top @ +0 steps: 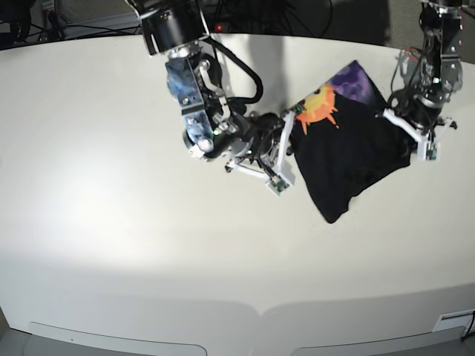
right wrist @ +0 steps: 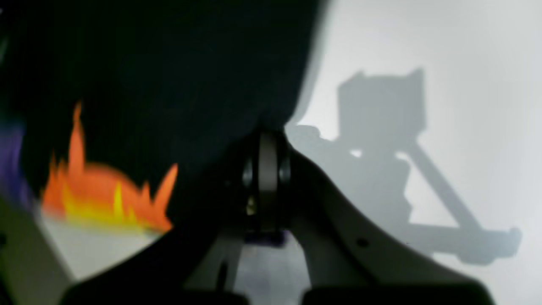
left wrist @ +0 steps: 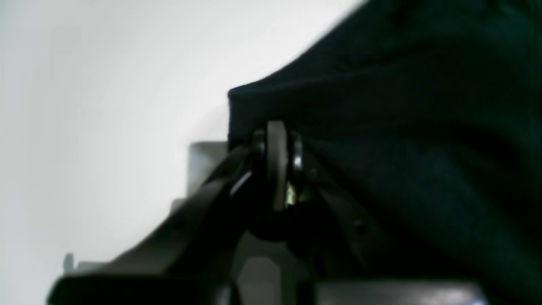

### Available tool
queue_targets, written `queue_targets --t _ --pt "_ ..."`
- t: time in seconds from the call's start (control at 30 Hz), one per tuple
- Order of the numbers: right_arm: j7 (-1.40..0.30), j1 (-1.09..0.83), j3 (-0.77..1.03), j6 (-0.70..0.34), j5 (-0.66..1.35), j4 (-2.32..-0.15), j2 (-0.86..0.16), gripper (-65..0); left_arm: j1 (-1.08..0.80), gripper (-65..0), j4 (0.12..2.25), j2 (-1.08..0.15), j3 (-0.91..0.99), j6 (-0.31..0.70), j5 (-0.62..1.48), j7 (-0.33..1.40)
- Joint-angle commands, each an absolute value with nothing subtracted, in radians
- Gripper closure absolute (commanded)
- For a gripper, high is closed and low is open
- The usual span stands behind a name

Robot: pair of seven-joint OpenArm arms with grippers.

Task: Fold the T-shirt properly
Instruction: 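Grasp the bundle's opposite edges with both grippers and lift it, then lower the held bundle onto the table and flatten it with both grippers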

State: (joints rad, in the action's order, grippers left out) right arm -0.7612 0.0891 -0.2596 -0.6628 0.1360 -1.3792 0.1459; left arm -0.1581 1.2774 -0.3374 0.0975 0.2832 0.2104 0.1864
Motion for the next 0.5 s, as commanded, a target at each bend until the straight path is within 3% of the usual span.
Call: queue_targets --t 0.0,0.33,0.47 --pt "-0.744 0.093 -0.262 -0.673 0.159 -1.422 0.157 0.0 -0.127 0.0 1.264 -0.349 0.097 0.277 0.206 0.200" --pt "-0.757 -0.050 -0.262 -0.674 0.160 -1.521 0.150 0.0 0.063 0.0 1.074 -0.259 0.096 0.384 0.177 0.181" --pt "-0.756 -0.083 -0.262 -0.675 0.160 -1.522 0.150 0.0 0.109 0.0 1.070 -0.223 0.096 0.505 0.138 0.181"
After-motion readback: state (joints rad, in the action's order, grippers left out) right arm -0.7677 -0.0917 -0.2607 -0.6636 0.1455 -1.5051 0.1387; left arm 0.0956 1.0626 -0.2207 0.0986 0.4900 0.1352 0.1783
